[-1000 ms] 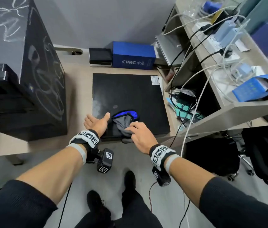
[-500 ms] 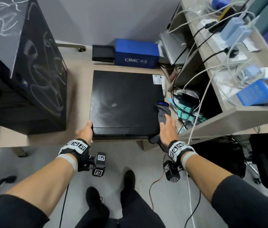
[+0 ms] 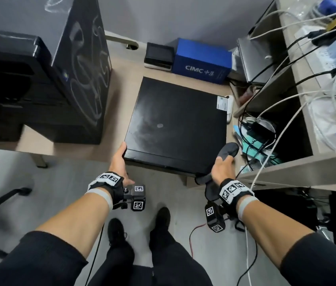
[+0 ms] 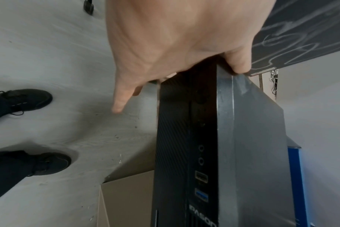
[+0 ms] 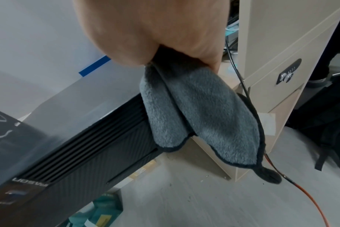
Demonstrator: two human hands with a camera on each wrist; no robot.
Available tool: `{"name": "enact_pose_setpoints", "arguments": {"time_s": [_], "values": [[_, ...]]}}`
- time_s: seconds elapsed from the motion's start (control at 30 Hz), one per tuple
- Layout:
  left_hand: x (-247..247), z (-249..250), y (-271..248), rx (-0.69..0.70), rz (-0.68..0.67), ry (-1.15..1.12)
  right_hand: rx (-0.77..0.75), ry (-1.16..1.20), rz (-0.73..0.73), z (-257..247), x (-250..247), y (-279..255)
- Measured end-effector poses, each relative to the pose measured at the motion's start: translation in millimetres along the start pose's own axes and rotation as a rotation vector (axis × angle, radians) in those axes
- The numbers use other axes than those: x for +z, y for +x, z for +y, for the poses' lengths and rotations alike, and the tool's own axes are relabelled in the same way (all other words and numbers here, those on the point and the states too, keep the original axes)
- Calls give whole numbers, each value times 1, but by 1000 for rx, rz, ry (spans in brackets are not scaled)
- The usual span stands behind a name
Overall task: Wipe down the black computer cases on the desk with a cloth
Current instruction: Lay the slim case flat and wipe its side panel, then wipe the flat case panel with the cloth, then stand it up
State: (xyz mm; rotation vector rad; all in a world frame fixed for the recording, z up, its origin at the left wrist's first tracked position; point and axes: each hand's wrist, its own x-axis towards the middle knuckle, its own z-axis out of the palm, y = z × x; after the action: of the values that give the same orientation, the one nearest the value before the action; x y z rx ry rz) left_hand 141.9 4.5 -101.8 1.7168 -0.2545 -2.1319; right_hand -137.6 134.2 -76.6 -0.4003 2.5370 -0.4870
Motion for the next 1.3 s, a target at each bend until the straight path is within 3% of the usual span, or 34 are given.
{"name": "enact_pose_setpoints", "arguments": {"time_s": [0.23, 0.53, 0.83, 1.1, 1.3], "values": [[-30, -25, -15, 28, -82, -160, -13, -33, -35, 8, 13, -20], [-22, 24, -63, 217, -48, 60, 43, 101, -75, -6, 19, -26], [55, 74, -117, 666, 91, 77, -36, 12, -285, -36, 26, 3], [100, 87, -147, 881, 305, 301, -173, -115, -405, -70, 36, 24], [114, 86, -155, 879, 379, 282, -135, -35, -272, -57, 6, 26]]}}
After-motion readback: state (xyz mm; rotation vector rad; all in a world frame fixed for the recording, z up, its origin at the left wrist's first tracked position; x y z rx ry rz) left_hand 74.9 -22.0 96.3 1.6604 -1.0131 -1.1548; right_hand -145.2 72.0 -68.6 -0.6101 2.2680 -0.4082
